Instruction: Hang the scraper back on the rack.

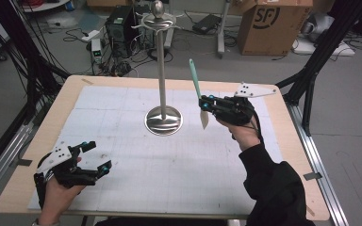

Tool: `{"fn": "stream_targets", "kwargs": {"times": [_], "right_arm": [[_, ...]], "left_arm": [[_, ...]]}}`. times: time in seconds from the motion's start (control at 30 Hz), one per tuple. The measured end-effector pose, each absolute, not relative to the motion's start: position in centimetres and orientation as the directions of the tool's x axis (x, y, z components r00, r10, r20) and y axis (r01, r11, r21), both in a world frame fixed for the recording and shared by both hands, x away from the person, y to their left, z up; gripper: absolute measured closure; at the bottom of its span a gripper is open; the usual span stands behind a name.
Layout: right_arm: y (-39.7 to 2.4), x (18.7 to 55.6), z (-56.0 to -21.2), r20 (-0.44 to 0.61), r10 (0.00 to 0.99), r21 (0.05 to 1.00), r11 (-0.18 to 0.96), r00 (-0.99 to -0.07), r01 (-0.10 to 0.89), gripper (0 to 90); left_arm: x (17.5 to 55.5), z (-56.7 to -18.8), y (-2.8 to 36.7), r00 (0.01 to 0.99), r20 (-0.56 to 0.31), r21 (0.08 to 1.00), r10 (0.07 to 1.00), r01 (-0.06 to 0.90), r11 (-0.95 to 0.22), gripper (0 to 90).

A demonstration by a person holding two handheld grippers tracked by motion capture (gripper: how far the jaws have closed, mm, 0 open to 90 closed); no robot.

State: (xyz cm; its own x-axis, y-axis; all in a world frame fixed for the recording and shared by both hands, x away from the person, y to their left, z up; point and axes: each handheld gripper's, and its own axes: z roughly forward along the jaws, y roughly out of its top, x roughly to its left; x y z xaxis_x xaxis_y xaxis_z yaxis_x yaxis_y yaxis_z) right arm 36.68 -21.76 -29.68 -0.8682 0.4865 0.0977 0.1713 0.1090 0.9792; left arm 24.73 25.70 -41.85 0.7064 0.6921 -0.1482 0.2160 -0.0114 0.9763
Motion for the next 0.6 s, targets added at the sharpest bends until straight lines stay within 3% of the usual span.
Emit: {"fn": "stream_targets", "kwargs": {"times": [0.6], "right_arm": [[-20.2, 38.4, -26.6, 0.051, 0.523, 0.987, 0.103, -0.851, 0.123, 80.4]], "left_arm": [[24.6, -41.8, 25.8, 0.706, -0.153, 0.976, 0.691, 0.218, -0.007, 1.7]]}}
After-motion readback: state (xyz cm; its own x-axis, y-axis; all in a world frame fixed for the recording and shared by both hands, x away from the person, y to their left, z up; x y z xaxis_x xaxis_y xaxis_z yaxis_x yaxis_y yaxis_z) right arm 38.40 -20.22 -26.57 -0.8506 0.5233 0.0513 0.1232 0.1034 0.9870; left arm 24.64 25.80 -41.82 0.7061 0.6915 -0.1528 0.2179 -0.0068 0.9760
